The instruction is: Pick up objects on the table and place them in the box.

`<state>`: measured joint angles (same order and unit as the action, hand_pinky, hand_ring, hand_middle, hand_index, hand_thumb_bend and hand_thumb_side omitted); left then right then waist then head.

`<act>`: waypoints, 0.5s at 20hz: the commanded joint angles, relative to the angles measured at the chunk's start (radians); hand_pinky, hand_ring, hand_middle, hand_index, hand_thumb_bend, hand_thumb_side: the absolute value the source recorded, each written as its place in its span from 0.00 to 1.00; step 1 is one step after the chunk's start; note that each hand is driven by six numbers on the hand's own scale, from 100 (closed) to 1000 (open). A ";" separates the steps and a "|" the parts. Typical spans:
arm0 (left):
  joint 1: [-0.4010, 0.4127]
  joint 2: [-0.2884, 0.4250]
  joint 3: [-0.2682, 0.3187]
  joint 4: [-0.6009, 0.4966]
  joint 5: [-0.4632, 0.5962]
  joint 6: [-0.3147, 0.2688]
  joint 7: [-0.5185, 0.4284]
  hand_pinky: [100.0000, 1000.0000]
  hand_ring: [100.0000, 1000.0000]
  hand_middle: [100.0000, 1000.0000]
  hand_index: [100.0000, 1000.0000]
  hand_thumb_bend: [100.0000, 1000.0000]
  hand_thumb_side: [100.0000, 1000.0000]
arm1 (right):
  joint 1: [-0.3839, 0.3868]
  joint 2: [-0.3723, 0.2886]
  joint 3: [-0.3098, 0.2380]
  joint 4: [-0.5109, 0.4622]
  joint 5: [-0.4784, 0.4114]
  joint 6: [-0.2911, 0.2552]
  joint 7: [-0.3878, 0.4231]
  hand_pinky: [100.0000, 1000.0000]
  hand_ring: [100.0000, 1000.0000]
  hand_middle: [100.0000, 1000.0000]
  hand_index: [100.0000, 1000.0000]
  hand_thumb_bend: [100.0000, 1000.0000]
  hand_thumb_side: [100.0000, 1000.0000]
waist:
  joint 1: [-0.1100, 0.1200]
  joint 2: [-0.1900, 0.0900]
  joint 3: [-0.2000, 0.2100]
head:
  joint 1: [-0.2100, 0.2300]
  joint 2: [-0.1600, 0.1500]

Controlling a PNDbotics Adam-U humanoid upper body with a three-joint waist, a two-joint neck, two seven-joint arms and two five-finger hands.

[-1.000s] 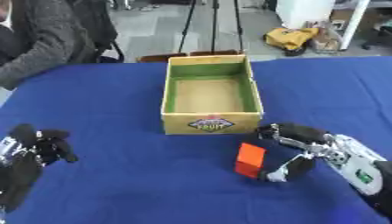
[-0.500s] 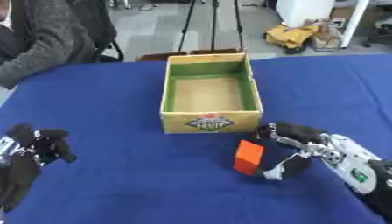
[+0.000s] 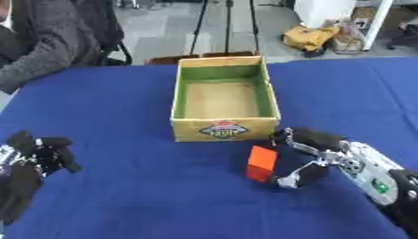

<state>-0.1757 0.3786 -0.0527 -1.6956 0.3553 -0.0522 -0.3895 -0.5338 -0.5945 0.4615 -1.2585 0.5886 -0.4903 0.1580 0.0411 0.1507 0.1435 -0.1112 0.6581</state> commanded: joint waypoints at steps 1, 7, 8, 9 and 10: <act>-0.013 0.009 0.001 -0.011 -0.001 -0.002 0.000 0.59 0.45 0.45 0.70 0.15 1.00 | -0.020 -0.011 -0.011 -0.021 0.007 0.011 -0.029 0.66 0.64 0.49 0.62 0.34 0.48 | -0.001 -0.012 0.002 | -0.003 -0.001; -0.014 0.008 0.000 -0.011 -0.001 -0.002 0.000 0.59 0.44 0.45 0.70 0.15 1.00 | -0.020 -0.011 -0.016 -0.027 -0.005 0.046 -0.121 0.54 0.50 0.36 0.46 0.18 0.20 | -0.001 -0.011 0.001 | -0.005 -0.001; -0.014 0.008 0.000 -0.011 -0.001 -0.002 0.000 0.59 0.44 0.45 0.70 0.15 1.00 | -0.019 -0.011 -0.015 -0.028 -0.007 0.052 -0.136 0.50 0.47 0.31 0.42 0.15 0.16 | -0.001 -0.011 0.001 | -0.006 -0.001; -0.014 0.008 0.000 -0.011 -0.001 -0.002 0.000 0.59 0.44 0.45 0.70 0.15 1.00 | -0.019 -0.011 -0.015 -0.028 -0.009 0.057 -0.150 0.47 0.44 0.28 0.38 0.12 0.11 | -0.001 -0.011 0.001 | -0.006 -0.001; -0.014 0.008 0.000 -0.011 0.000 -0.002 0.000 0.59 0.44 0.45 0.70 0.15 1.00 | -0.018 -0.011 -0.014 -0.028 -0.012 0.062 -0.161 0.45 0.43 0.26 0.36 0.11 0.09 | 0.000 -0.012 0.001 | -0.006 -0.001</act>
<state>-0.1764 0.3784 -0.0577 -1.6956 0.3552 -0.0522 -0.3895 -0.5364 -0.5927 0.4599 -1.2703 0.5825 -0.4349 0.0153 0.0411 0.1508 0.1439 -0.1158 0.6581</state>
